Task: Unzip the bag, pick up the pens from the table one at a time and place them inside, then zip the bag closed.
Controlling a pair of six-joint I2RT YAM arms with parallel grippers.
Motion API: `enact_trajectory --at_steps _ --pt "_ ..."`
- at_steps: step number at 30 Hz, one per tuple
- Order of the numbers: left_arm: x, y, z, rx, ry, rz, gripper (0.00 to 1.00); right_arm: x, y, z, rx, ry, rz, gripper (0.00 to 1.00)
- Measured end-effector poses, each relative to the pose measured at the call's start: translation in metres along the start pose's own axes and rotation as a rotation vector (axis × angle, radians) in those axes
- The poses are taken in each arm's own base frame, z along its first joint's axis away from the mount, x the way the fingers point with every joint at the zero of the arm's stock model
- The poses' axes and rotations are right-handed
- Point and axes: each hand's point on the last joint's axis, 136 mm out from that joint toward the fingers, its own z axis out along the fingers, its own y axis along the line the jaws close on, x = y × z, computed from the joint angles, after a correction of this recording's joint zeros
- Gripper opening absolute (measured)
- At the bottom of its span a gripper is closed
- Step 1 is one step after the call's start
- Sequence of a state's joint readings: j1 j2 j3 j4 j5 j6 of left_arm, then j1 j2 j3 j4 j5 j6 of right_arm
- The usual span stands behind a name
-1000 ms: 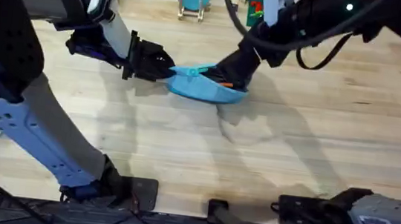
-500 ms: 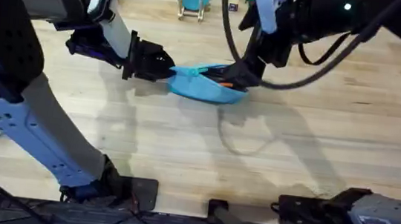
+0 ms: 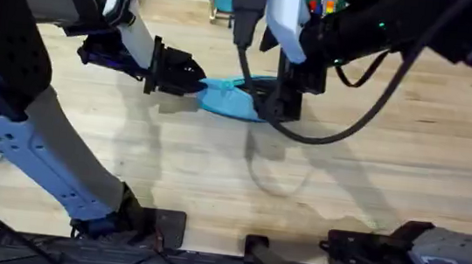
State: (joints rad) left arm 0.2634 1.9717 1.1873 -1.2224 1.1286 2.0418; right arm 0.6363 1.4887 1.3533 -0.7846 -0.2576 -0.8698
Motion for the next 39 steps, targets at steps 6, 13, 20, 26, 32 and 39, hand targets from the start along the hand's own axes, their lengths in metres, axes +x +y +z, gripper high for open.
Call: enact_trajectory --at_steps 6,13,20,26,32,39 --pt "0.000 0.000 0.000 0.000 0.000 0.000 0.042 -0.005 0.008 0.006 -0.023 0.001 -0.025 0.992" --pt "0.000 0.000 0.000 0.000 0.000 0.000 0.042 -0.004 0.011 0.019 -0.052 0.017 -0.028 0.966" --pt "0.000 0.000 0.000 0.000 0.000 0.000 0.042 -0.002 0.011 0.041 -0.076 0.030 -0.030 0.945" --pt "0.000 0.000 0.000 0.000 0.000 0.000 0.042 -0.003 0.005 0.052 -0.068 0.024 -0.032 0.936" --pt "0.000 0.000 0.000 0.000 0.000 0.000 0.042 -0.007 -0.002 0.060 -0.048 0.006 -0.039 0.931" --pt "0.000 0.000 0.000 0.000 0.000 0.000 0.042 -0.010 -0.001 0.063 -0.049 0.000 -0.048 0.925"
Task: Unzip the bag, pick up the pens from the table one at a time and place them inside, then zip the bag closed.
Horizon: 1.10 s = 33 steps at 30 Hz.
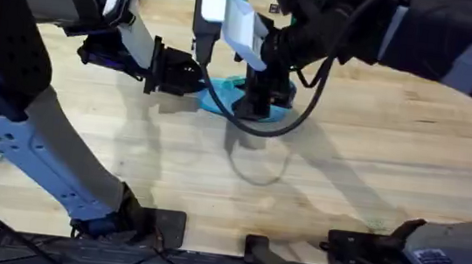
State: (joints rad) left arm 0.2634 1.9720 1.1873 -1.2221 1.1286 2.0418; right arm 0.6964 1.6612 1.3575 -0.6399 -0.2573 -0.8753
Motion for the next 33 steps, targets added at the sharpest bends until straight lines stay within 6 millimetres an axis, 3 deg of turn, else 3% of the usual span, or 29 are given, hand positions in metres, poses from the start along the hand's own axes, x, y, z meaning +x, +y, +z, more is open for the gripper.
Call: enact_trajectory --at_steps 8,33 --pt "0.000 0.000 0.000 0.000 0.000 0.001 0.042 -0.005 0.006 0.021 -0.025 0.000 -0.023 0.896" --pt "0.000 0.000 0.000 -0.001 0.001 0.003 0.042 -0.003 0.007 0.026 -0.033 0.010 -0.009 0.788"
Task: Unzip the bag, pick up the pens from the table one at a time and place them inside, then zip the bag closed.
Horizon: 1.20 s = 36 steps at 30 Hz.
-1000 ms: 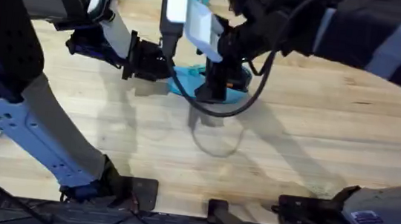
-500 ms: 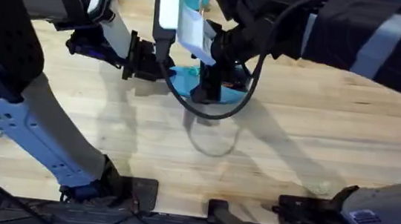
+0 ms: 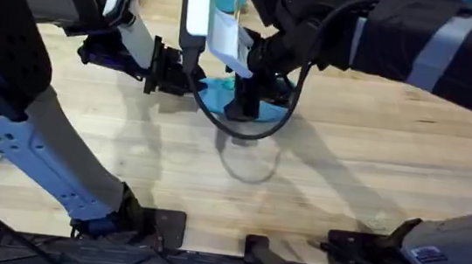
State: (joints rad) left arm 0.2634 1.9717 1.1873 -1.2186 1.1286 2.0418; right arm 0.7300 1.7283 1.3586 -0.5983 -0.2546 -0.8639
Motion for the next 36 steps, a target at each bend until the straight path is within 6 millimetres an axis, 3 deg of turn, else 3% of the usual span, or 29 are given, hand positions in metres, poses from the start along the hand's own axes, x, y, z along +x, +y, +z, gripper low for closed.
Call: enact_trajectory --at_steps 11,19,22,24,28,36 --pt "0.000 0.000 0.000 0.000 0.000 0.000 0.042 0.004 -0.001 0.012 -0.010 0.009 0.004 0.746" --pt "0.000 0.000 0.000 0.000 0.000 0.000 0.042 -0.002 -0.007 0.011 0.016 -0.012 -0.006 0.618" --pt "0.000 0.000 0.000 0.000 0.000 0.000 0.042 0.000 -0.008 0.011 0.022 -0.005 -0.007 0.468" --pt "0.000 0.000 0.000 0.001 0.001 -0.001 0.042 0.001 -0.011 0.011 0.038 0.006 -0.004 0.220" --pt "0.000 0.000 0.000 0.001 0.001 0.000 0.042 0.003 -0.014 0.011 0.050 0.017 -0.003 0.055" --pt "0.000 0.000 0.000 0.001 0.001 0.000 0.042 0.004 -0.014 0.011 0.052 0.021 -0.004 0.032"
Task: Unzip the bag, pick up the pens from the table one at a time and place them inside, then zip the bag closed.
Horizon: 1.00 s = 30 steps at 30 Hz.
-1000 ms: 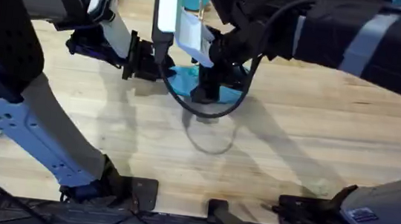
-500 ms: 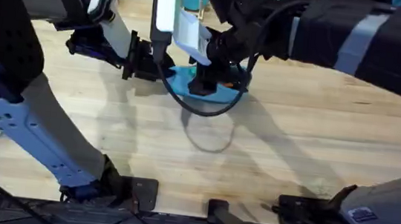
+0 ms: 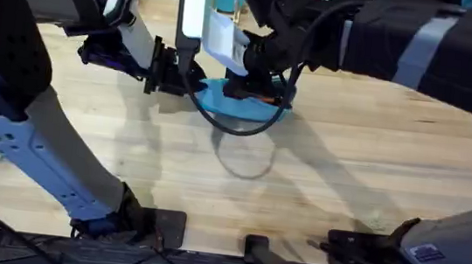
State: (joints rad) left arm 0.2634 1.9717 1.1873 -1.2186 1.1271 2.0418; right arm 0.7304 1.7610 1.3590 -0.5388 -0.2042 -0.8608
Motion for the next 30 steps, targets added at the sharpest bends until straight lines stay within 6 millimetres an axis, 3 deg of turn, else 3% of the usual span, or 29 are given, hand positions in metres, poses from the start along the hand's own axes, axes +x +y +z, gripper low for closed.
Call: enact_trajectory --at_steps 13,23,30 --pt "0.000 0.000 0.001 0.003 0.000 0.002 0.042 0.007 -0.003 0.001 0.039 0.058 -0.010 0.032" --pt "-0.003 -0.006 0.008 0.033 -0.003 -0.006 0.042 0.020 0.015 -0.006 -0.038 0.138 0.005 0.032" --pt "-0.005 -0.008 0.010 0.041 -0.008 -0.013 0.042 0.021 0.016 -0.015 -0.052 0.167 0.010 0.032"
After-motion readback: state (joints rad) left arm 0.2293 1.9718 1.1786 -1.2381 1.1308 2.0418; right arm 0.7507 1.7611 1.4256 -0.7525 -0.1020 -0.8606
